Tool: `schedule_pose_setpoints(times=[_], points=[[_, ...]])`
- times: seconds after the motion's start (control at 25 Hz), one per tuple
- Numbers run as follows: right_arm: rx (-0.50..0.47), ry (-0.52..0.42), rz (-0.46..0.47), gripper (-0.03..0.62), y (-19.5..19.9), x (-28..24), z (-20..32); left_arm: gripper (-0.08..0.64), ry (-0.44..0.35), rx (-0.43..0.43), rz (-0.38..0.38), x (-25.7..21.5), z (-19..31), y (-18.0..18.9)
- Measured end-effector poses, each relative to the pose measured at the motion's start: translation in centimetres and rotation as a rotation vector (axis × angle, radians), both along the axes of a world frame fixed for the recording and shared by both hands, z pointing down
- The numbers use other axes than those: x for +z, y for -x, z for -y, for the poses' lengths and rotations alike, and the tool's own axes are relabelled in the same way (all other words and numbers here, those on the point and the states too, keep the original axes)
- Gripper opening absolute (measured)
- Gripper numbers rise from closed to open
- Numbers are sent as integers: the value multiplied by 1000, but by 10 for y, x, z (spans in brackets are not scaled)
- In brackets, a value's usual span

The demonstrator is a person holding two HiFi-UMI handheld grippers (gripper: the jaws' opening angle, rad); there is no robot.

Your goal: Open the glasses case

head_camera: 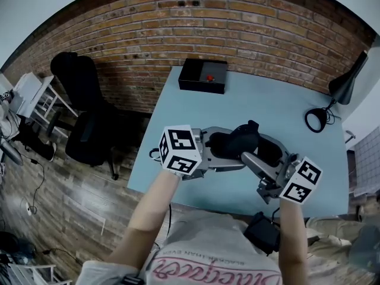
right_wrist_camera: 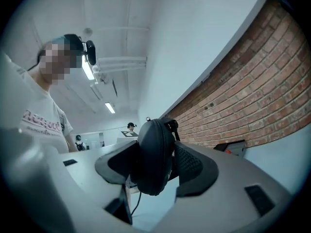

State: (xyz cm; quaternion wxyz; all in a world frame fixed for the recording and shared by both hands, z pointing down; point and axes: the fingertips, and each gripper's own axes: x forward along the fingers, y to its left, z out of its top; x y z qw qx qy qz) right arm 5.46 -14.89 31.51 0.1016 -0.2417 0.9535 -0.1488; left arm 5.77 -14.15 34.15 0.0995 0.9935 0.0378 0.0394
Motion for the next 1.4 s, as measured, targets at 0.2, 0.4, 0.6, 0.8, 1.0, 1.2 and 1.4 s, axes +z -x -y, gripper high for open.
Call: schedule_pose_setpoints(times=[0.2, 0.4, 0.6, 0.8, 1.0, 1.2, 1.4], points=[[150, 0, 10, 245, -8, -4, 12, 326, -223, -236, 9, -6, 23, 0], [263, 6, 28, 245, -16, -10, 20, 342, -447, -418, 36, -18, 32, 0], [401, 11, -46, 245, -35, -3, 31, 342, -558, -547, 125, -11, 39, 4], [455, 14, -78, 245, -33, -2, 29, 339, -594, -621, 206, 2, 38, -1], [378, 67, -9, 245, -35, -4, 24, 307, -427, -531, 131, 5, 30, -5], [301, 44, 6, 245, -34, -9, 17, 302, -284, -453, 56, 2, 24, -2], [213, 33, 19, 245, -33, -10, 5, 299, -137, -352, -67, -4, 15, 9]])
